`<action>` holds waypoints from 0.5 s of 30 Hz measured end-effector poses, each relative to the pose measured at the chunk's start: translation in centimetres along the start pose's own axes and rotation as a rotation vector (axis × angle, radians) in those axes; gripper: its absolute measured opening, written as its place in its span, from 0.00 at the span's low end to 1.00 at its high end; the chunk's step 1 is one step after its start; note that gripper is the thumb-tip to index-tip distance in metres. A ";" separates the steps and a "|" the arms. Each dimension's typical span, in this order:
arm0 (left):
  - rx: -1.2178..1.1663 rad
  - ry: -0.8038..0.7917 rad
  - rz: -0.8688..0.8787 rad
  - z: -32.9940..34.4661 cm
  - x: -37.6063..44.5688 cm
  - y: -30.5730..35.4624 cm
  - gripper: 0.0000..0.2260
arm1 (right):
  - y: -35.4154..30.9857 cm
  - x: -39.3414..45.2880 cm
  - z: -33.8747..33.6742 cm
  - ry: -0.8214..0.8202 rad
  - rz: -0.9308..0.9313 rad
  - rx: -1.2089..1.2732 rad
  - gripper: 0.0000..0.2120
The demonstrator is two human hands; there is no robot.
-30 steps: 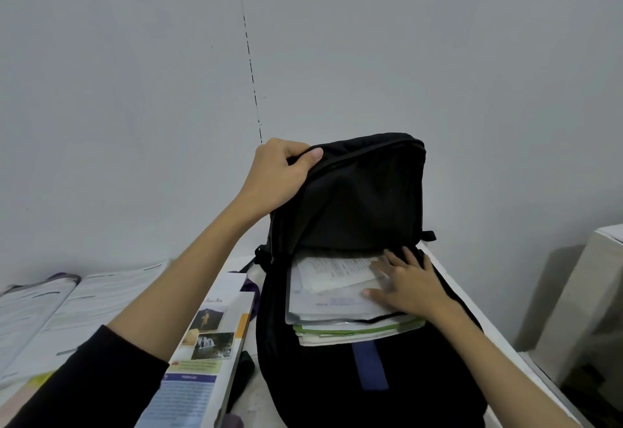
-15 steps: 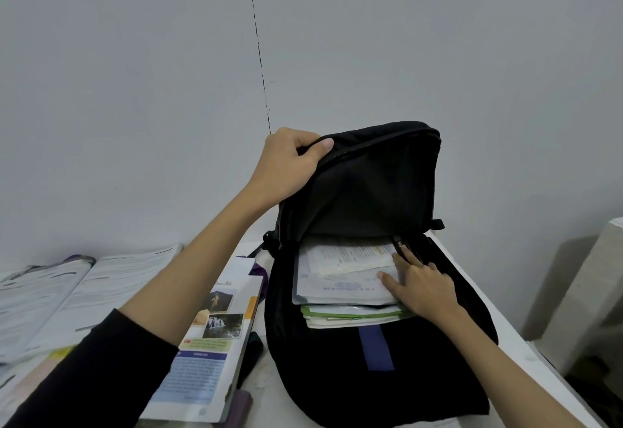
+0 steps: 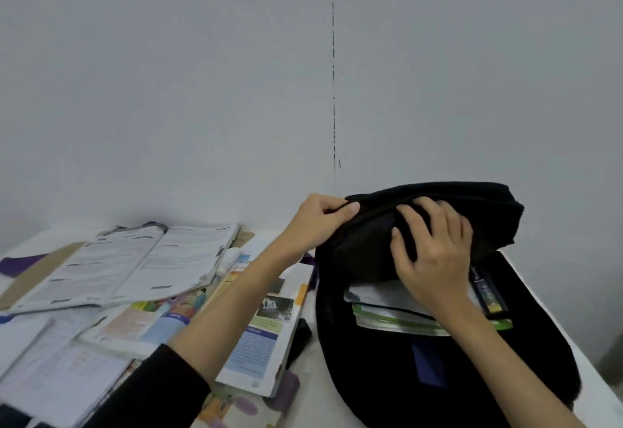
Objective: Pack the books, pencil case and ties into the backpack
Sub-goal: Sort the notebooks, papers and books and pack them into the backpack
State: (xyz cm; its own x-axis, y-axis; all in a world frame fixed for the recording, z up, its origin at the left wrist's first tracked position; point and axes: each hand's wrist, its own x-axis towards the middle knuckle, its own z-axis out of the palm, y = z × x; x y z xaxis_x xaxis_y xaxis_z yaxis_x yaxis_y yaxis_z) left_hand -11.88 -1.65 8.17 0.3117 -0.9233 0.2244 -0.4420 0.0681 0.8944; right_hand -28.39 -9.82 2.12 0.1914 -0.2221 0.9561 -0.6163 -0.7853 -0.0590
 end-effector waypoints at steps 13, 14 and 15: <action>-0.577 0.685 -0.594 -17.3 -11.4 -16.5 0.10 | -16.5 -2.0 9.8 -0.319 -0.151 0.262 0.11; -0.571 0.798 -0.620 -19.2 -12.5 -17.7 0.11 | -18.2 -2.3 10.9 -0.366 -0.161 0.279 0.11; -0.568 0.895 -0.656 -20.8 -13.5 -18.8 0.10 | -19.9 -2.5 11.9 -0.420 -0.169 0.302 0.11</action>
State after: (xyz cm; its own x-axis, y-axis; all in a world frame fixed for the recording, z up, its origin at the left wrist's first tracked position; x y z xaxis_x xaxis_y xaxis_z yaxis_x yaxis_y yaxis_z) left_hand 9.74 17.38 -3.59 0.8975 -0.2783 -0.3421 0.3696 0.0515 0.9278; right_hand -7.50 -0.50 -2.55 0.5956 -0.2415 0.7661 -0.3156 -0.9474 -0.0532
